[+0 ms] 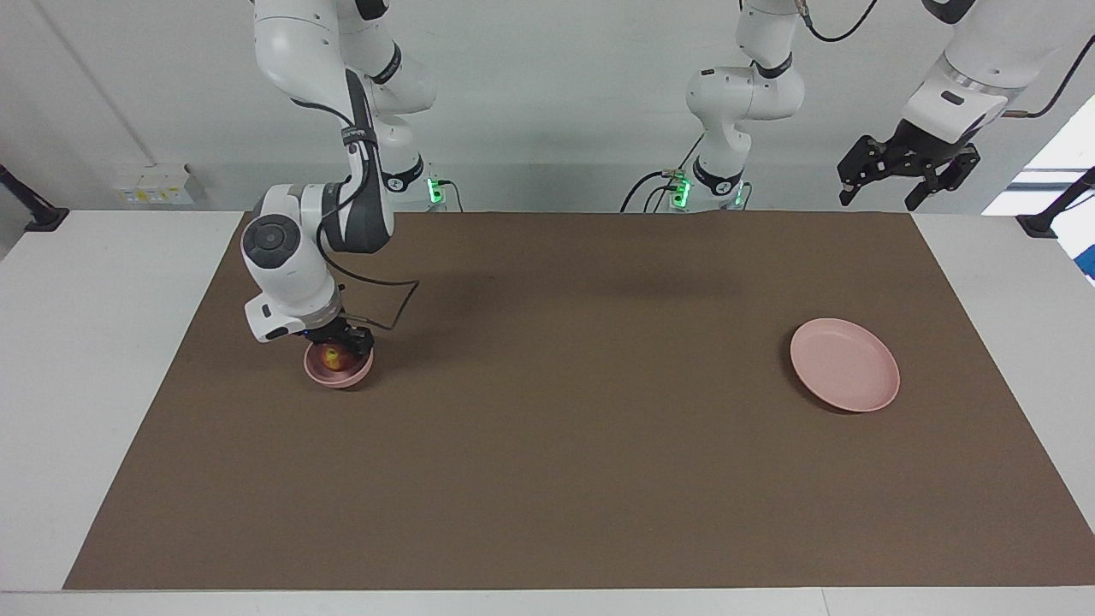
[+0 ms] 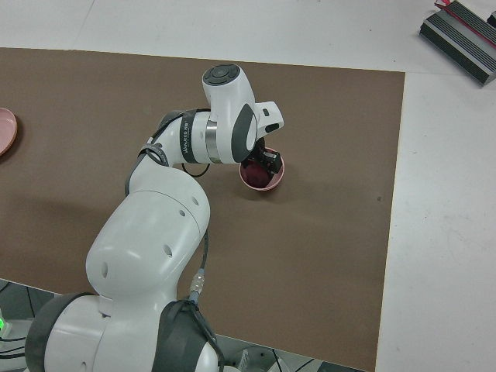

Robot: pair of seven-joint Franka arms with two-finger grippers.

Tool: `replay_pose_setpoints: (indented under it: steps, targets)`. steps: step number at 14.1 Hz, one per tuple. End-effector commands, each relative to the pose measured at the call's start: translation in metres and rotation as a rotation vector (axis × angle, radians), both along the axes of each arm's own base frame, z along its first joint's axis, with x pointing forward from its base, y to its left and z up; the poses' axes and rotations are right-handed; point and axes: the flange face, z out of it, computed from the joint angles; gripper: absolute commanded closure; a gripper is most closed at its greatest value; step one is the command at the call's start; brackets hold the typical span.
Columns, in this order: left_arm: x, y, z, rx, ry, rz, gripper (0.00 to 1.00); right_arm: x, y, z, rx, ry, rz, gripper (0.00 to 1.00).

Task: Move apple from plate to bowl
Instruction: 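Lower the apple into the small pink bowl with the right gripper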

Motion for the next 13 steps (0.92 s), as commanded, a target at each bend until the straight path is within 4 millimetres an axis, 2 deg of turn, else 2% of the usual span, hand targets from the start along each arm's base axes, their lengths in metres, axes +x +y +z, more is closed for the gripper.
replay_pose_setpoints:
  steps: [1,3,6,9,13]
  targets:
    - [-0.004,0.002,0.006,0.016,0.002,0.011,0.00,0.001,-0.002,0.000,0.018,-0.018,-0.013,0.12]
    - [-0.004,0.002,0.006,0.016,0.002,0.012,0.00,0.001,-0.001,0.000,0.018,-0.018,-0.012,0.00]
    - [-0.004,0.002,0.006,0.016,0.002,0.011,0.00,0.001,-0.001,0.001,0.018,-0.011,-0.011,0.00]
    - [-0.004,0.002,0.006,0.016,0.002,0.012,0.00,0.002,0.004,0.016,0.010,-0.027,0.001,0.00]
    - [-0.004,0.002,0.006,0.016,0.002,0.011,0.00,-0.001,0.005,0.073,-0.005,-0.093,0.047,0.00]
